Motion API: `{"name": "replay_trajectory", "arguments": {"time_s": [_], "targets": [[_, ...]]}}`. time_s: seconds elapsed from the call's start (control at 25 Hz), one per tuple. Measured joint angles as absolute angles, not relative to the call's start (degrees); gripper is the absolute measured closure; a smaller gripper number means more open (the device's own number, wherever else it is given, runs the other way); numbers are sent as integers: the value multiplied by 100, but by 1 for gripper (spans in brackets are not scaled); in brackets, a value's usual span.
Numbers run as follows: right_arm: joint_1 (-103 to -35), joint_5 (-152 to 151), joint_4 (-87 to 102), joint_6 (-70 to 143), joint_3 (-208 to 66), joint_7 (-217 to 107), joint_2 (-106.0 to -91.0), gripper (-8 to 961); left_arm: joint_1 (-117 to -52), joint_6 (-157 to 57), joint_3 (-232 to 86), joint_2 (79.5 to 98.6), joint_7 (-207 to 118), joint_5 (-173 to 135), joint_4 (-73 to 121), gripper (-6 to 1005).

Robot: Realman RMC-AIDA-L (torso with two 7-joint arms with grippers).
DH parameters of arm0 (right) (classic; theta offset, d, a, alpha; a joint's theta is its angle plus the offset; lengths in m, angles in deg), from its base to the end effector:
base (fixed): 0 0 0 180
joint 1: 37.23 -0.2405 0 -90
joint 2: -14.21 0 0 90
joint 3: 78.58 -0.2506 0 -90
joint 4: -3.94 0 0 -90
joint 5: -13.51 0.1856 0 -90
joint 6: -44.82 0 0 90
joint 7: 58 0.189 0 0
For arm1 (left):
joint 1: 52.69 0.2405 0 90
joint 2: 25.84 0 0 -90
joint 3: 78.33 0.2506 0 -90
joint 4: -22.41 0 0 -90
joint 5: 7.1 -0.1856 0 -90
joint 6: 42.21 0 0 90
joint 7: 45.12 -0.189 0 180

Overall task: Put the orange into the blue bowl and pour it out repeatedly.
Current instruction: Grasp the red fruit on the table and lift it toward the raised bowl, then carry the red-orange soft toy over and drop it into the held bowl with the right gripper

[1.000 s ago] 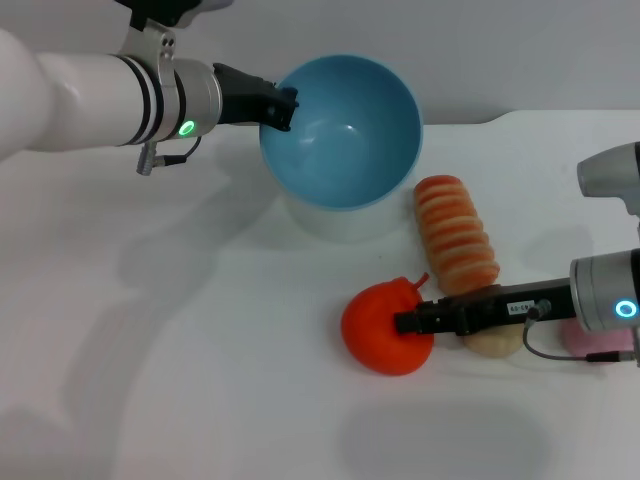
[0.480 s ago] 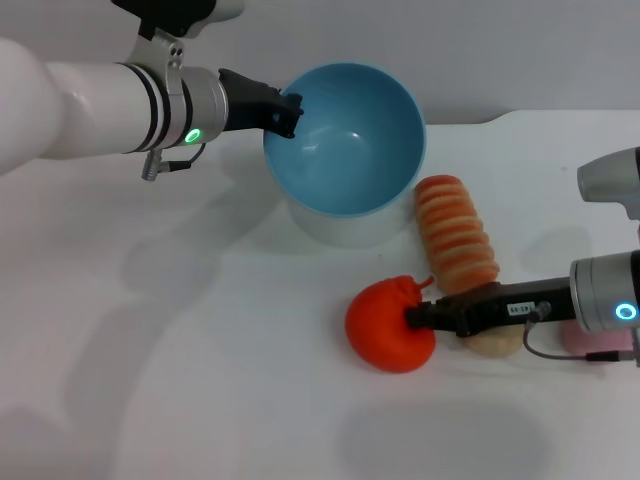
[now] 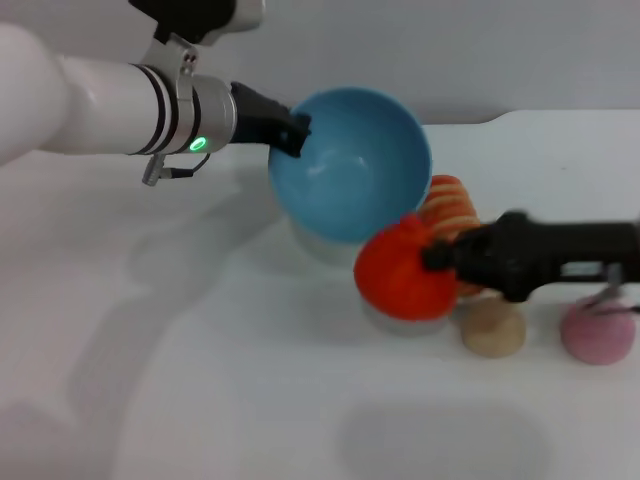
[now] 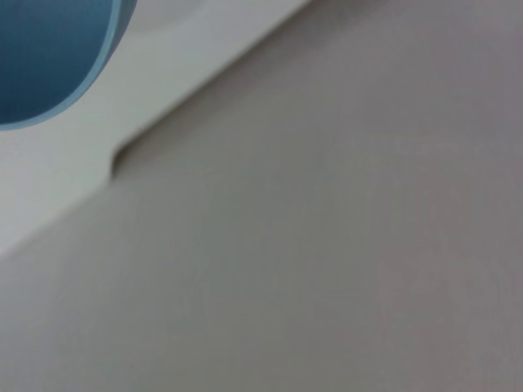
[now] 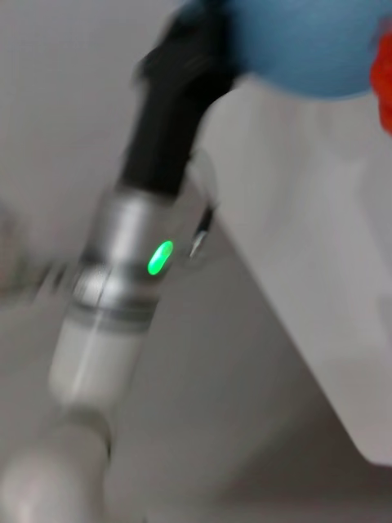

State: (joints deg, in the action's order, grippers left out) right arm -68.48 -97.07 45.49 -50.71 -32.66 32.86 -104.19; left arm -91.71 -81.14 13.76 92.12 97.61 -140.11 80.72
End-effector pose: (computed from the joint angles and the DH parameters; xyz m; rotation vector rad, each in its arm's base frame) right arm 0.1951 0.3134 -0.0328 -2.8577 0.7352 0.7848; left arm -0.1551 0.4309 -0.0756 -2.3865 -0.6428 -0.0971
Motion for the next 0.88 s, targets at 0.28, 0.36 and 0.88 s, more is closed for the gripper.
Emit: {"name": "replay_trajectory", "arguments": {"time_s": [0.28,0.36,0.88], "targets": [[-6484,-9076,6139,-5925,-3296,3353,-10426,945,-9387,-9130,1326,9236,9849,-14421,8194,1000],[-6486,-8985,6193,-5927,-3297,3357,-10428,945,-9412,-9525,1340,9237,9885,-14411,8337,1001],[-6665,-9109,5017,-4695,-3242,3354,-10402,946,-9348,-9991,1531,9249,10047,-14379,8699,1001]]}}
